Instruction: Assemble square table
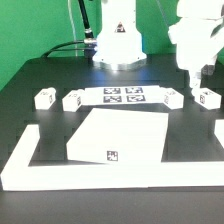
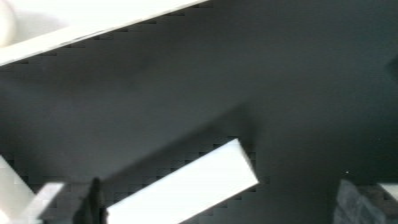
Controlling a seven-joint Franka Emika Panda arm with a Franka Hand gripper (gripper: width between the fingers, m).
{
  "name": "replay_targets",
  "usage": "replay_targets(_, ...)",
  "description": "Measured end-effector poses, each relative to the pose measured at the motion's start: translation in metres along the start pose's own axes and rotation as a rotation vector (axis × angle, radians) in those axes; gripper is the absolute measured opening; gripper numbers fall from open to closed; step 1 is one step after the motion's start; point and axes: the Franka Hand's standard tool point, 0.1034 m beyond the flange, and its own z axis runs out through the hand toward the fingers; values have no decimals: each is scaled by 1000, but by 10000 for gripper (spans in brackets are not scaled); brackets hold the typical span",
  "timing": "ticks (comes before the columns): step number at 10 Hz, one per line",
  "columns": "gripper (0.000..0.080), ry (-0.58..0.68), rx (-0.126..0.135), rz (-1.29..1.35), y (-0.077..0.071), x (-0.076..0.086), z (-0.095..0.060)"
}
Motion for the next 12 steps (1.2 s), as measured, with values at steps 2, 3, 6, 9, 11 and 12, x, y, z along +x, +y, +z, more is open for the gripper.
replay_targets(2,649,0,0,0,0,0,0)
replay_targets(3,649,0,0,0,0,0,0)
replay_targets(6,649,-22,12,-123,3,-40,5)
replay_targets(9,649,-2,-2,-125,12,-107,43)
replay_targets(11,649,13,-2,-116,20,-124,71)
replay_targets(12,649,30,-14,-124,24,-125,88)
